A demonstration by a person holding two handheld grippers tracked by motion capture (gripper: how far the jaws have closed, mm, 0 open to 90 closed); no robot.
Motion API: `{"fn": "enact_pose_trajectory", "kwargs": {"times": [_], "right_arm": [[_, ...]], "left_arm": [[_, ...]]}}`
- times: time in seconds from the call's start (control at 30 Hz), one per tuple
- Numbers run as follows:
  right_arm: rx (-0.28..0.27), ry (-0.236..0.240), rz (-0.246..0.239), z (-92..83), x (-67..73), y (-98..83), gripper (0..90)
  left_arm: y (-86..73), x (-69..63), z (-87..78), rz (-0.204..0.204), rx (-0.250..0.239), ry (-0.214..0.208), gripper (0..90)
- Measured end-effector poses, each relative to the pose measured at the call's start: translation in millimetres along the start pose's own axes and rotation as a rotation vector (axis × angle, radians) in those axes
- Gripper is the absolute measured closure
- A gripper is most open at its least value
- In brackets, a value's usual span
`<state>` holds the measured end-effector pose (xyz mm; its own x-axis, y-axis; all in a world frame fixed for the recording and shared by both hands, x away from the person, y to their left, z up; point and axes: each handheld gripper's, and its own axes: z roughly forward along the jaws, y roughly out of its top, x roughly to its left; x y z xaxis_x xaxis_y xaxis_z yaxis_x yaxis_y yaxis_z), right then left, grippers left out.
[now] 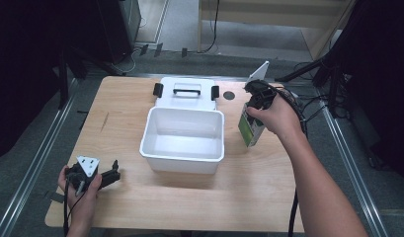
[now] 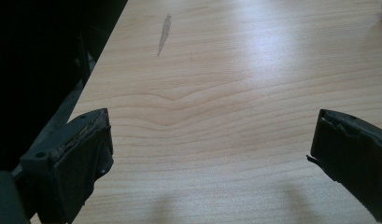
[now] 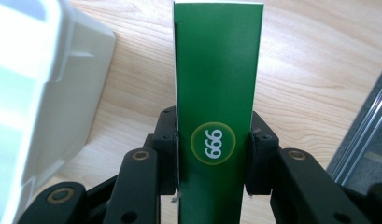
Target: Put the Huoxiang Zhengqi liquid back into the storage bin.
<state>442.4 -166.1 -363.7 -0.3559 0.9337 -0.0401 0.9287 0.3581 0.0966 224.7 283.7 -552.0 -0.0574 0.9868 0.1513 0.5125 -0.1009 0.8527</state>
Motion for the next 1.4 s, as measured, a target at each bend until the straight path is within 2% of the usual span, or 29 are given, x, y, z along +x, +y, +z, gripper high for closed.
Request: {"fn": "enact_pose_trajectory", "kwargs": {"times": [0.2,0.37,0.4,0.47,0.5,0.63,0.7,0.9,1.0,1.27,1.4], "right_arm": [[-0.043,0.006,-0.056,-27.8,3.0,-9.8,64.8],[-0.062,0.025,-0.080,-43.2,7.7,-13.9,64.7],[-0.069,0.035,-0.089,-51.2,11.6,-15.2,64.7],[-0.075,0.037,-0.098,-55.3,13.9,-15.7,64.7],[-0.083,0.034,-0.118,-63.6,18.8,-16.6,64.7],[-0.103,0.029,-0.146,-73.7,25.7,-17.8,64.6],[-0.110,0.028,-0.169,-83.8,33.8,-18.7,64.6],[-0.127,0.031,-0.211,-97.0,45.1,-19.7,64.5],[-0.145,0.049,-0.221,-103.7,53.0,-20.7,64.5],[-0.172,0.075,-0.294,-115.9,74.1,-21.3,64.5],[-0.193,0.107,-0.358,-119.7,84.1,-23.1,64.5]], "left_arm": [[0.1,-0.2,0.1,0.001,0.001,0.001,0.0],[0.1,-0.2,0.1,0.004,0.003,0.000,0.0],[0.2,-0.2,0.1,0.006,0.004,-0.001,0.0],[0.2,-0.1,0.2,0.006,0.003,-0.002,0.0],[0.2,0.0,0.2,0.004,0.003,-0.003,0.0],[0.3,0.5,0.1,0.005,0.007,-0.006,0.0],[0.3,0.7,0.1,0.004,0.006,-0.008,0.0],[0.2,0.6,0.2,0.002,0.007,-0.009,0.0],[0.3,0.6,0.2,0.001,0.008,-0.011,0.0],[0.3,0.6,0.3,0.002,0.008,-0.012,0.0],[0.3,0.6,0.4,0.003,0.008,-0.013,0.0]]}}
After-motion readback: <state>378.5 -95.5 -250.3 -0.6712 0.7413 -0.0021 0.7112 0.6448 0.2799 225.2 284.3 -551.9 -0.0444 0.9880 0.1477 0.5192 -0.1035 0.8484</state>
